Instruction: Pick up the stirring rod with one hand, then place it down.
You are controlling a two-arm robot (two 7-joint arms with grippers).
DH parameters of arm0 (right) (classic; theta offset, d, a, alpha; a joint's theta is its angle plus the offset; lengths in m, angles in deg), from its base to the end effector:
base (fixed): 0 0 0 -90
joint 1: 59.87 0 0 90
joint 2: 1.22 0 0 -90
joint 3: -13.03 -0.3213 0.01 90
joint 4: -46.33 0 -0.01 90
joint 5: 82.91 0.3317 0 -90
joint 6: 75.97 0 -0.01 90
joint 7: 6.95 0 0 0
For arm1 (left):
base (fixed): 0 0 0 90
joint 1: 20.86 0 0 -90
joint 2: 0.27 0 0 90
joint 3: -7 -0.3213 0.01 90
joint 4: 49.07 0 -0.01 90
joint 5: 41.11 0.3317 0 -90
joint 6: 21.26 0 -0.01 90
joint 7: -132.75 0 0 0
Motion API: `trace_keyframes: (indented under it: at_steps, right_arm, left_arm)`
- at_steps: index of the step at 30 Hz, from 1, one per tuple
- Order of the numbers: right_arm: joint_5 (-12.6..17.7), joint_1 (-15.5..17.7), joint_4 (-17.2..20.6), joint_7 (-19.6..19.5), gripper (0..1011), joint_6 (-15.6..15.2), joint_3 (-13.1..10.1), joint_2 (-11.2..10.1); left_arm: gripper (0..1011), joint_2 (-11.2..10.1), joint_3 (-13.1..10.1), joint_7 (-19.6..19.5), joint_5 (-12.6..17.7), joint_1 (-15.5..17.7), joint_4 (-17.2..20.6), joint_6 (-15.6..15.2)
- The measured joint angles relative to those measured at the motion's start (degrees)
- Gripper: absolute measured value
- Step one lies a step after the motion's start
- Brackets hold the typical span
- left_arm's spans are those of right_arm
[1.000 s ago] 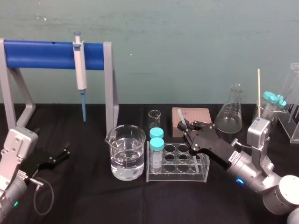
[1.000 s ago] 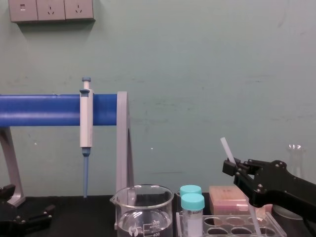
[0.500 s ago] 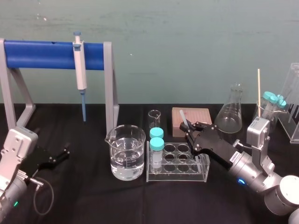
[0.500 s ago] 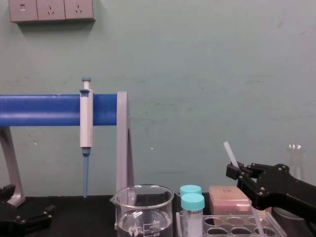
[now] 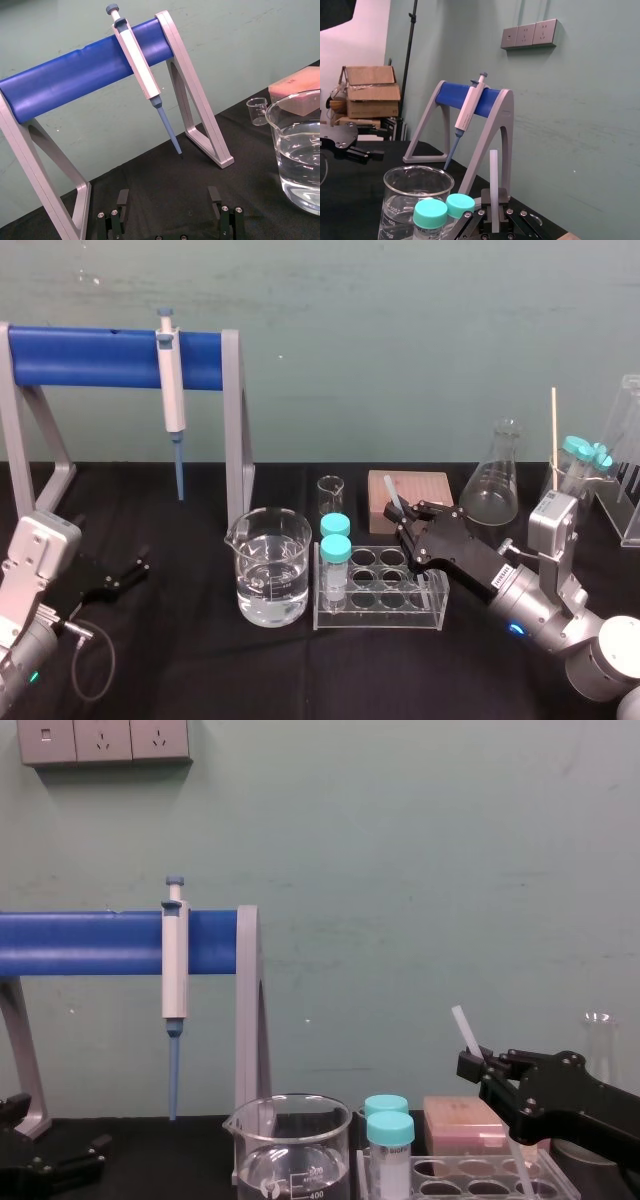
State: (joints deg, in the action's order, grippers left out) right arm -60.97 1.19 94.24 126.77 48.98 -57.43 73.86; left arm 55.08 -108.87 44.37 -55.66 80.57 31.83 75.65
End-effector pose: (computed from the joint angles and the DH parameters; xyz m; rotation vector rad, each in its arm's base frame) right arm 0.4832 -0.0605 -0.3679 0.1247 -0.3048 -0.7232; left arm 0.3848 0.0944 -0.3319 0.3045 -0.2850 1.2478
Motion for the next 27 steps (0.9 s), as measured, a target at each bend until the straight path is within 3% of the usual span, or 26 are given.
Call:
trace_keyframes:
  at_steps: [4,7,27]
  right_arm:
    - [0.0,0.0,0.0,0.1,81,0.0,0.0,0.0]
    - [0.0,0.0,0.0,0.1,152,0.1,0.0,0.0]
    - [0.1,0.0,0.0,0.2,768,0.2,0.0,0.0]
  left_arm:
    - [1000,0.0,0.0,0.0,0.0,0.0,0.0,0.0]
    - [1000,0.0,0.0,0.0,0.0,0.0,0.0,0.0]
    - [1000,0.0,0.0,0.0,0.0,0.0,0.0,0.0]
